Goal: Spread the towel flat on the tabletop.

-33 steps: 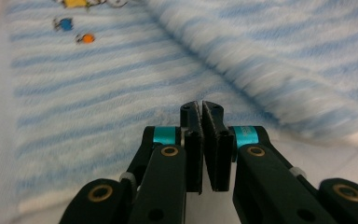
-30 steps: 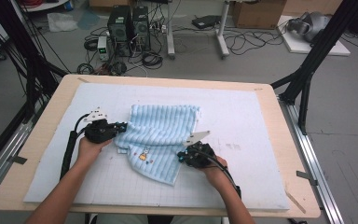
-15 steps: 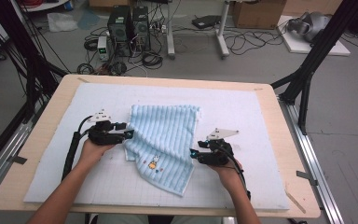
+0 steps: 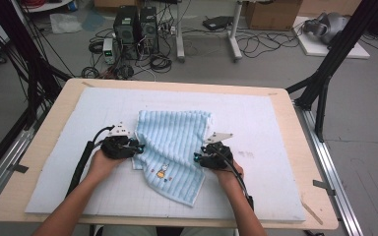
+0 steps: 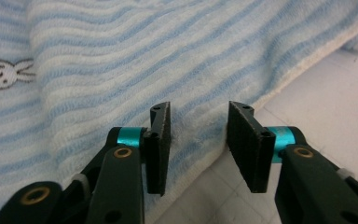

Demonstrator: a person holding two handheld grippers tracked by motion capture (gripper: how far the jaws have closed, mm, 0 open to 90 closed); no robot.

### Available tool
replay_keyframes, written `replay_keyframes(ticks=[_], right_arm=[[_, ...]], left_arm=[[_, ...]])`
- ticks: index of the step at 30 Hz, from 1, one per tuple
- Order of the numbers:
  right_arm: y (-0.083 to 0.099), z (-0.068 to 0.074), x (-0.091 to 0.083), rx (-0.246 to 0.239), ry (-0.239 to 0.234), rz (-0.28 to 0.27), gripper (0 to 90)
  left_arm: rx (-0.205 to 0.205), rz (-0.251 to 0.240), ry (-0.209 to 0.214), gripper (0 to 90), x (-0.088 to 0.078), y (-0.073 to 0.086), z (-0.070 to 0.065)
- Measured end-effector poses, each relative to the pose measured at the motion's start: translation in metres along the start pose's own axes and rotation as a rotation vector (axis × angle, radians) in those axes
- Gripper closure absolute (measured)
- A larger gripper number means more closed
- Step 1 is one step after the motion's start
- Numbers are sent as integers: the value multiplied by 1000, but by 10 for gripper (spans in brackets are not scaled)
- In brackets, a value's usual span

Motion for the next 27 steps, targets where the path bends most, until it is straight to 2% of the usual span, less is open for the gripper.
replay_keyframes(ticks=[3, 4, 7, 9, 11, 14, 15, 18, 22, 27], right_arm=[[-1, 1, -1, 4, -4, 15, 787], [-1, 2, -1, -3, -12, 17, 826], [-2, 1, -1, -13, 4, 20, 842], [-2, -6, -1, -19, 47, 28, 846], [-3, -18, -1, 15, 77, 21, 847], [-6, -39, 1, 39, 143, 7, 847], [-8, -47, 3, 47, 167, 10, 847], [-15, -65, 9, 53, 220, 27, 849], [-26, -84, 16, 50, 291, 43, 851], [-28, -95, 20, 63, 343, 62, 852]], left_arm=[[45, -19, -17, 824, 1, -2, -5], [45, -32, -17, 829, 1, -3, -5], [27, -56, -13, 833, 3, -9, -4], [16, -59, -20, 833, 4, -12, -1], [-20, -73, -20, 833, 6, -16, 3], [-73, -107, -44, 833, 9, -27, 12], [-81, -121, -45, 834, 10, -30, 14], [-112, -122, -54, 835, 19, -42, 21], [-105, -116, -81, 836, 30, -52, 23], [-79, -129, -112, 836, 38, -54, 25]])
Point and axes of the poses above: each handheld gripper's, and its own axes: x roughly forward along the jaws, y roughly out of its underside, z roughly to its left, the point moved 7 cm from there along x, roughly forward along the jaws, and after that the axes turned 11 degrees about -x, right-handed, at the moved point
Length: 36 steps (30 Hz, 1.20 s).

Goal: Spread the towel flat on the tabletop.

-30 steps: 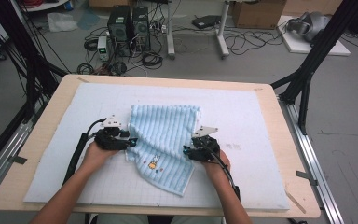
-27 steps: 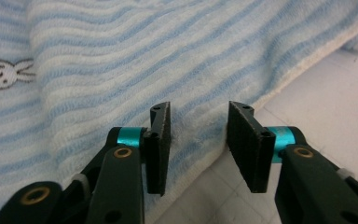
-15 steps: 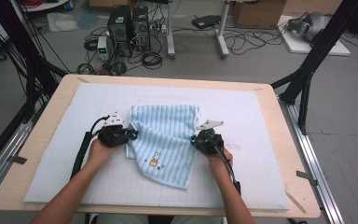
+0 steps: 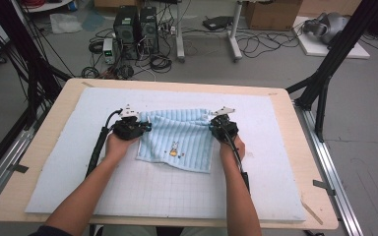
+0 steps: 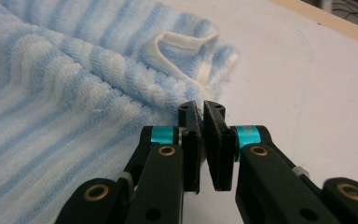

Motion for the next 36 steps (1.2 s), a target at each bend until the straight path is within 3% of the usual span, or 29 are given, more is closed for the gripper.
replay_keyframes(ticks=[2, 3, 5, 8, 10, 14, 19, 23, 28, 30, 34, 36], right_arm=[[1, -1, 2, 13, 16, 5, 850], [1, 0, 3, 30, 13, 3, 832], [1, 2, 0, 44, 10, -11, 724], [0, 5, -12, 91, -57, -68, 573], [1, 7, -23, 108, -100, -93, 530], [14, 16, -43, 75, -146, -80, 493], [31, 32, -64, 20, -179, -87, 494], [44, 44, -76, 23, -220, -103, 489], [57, 57, -80, 8, -257, -82, 492], [60, 62, -80, 1, -272, -78, 501], [64, 73, -84, -34, -295, -74, 554], [68, 78, -83, -68, -298, -41, 633]], left_arm=[[-11, 8, 8, 830, 1, 2, 0], [-27, 10, 11, 783, 1, 3, 0], [-52, 33, 32, 601, -4, 6, -1], [-46, 25, 50, 526, -18, 10, -2], [-62, 22, 66, 480, -27, 15, -2], [-46, 52, 84, 464, -41, 27, -4], [-30, 64, 102, 464, -51, 34, -10], [-8, 94, 100, 461, -55, 42, -14], [6, 137, 96, 474, -57, 57, -20], [35, 123, 72, 488, -58, 59, -22], [86, 119, 68, 619, -61, 62, -29], [127, 115, 74, 746, -61, 64, -34]])
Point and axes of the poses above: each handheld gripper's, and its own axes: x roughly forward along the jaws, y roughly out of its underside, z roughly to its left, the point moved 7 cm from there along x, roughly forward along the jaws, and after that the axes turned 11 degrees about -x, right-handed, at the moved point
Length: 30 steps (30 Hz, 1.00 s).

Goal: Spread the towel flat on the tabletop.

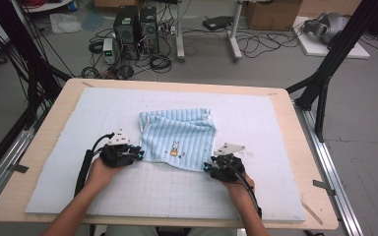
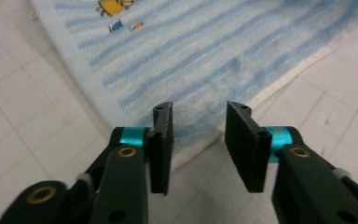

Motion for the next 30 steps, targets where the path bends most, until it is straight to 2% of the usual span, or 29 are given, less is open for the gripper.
replay_keyframes(ticks=[2, 5, 7, 10, 13, 18, 24, 30], right_arm=[[-1, 2, 0, 12, -5, -4, 706], [-2, 8, 0, -11, -15, -5, 839], [-2, 11, -1, -22, -13, -2, 844], [2, 14, -6, -1, -52, -14, 844], [6, 18, -11, -8, -86, -13, 845], [12, 29, -20, -36, -149, 2, 844], [18, 42, -30, -48, -193, 4, 844], [28, 56, -43, -59, -239, 8, 844]], left_arm=[[22, -1, -1, 845, 0, 1, -5], [2, 2, 11, 865, -2, 3, -7], [-9, 4, 26, 868, -7, 6, -10], [-29, 1, 49, 869, -16, 12, -14], [-36, -15, 68, 868, -28, 15, -20], [-22, -21, 103, 868, -44, 27, -31], [-56, -12, 186, 867, -57, 44, -45], [-39, 22, 250, 867, -70, 58, -61]])
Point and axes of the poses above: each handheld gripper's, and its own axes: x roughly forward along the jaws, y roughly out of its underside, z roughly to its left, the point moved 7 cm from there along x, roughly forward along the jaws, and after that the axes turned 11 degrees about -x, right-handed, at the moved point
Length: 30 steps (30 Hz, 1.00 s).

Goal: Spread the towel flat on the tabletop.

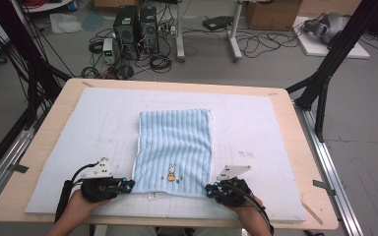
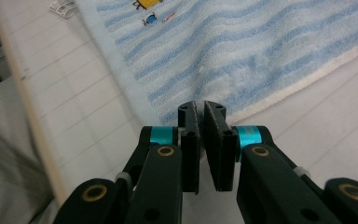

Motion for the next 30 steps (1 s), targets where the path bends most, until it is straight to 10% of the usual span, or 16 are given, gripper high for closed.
replay_keyframes(ticks=[5, 8, 15, 23, 28, 30], right_arm=[[4, 12, -6, -10, -29, 0, 827], [-4, 7, -8, 13, -8, -36, 681], [-32, -28, 7, 49, 150, -100, 483], [-48, -55, 38, 60, 213, -55, 475], [-46, -57, 48, 46, 200, -13, 623], [-45, -55, 47, 54, 178, -16, 772]], left_arm=[[26, 17, 78, 830, -4, -1, -9], [-28, -76, -16, 493, -8, -19, 1], [-84, -229, -172, 432, -8, -58, 37], [-94, -104, -229, 431, 39, -67, 66], [-8, -10, -263, 460, 56, -59, 63], [16, -3, -241, 601, 55, -58, 59]])
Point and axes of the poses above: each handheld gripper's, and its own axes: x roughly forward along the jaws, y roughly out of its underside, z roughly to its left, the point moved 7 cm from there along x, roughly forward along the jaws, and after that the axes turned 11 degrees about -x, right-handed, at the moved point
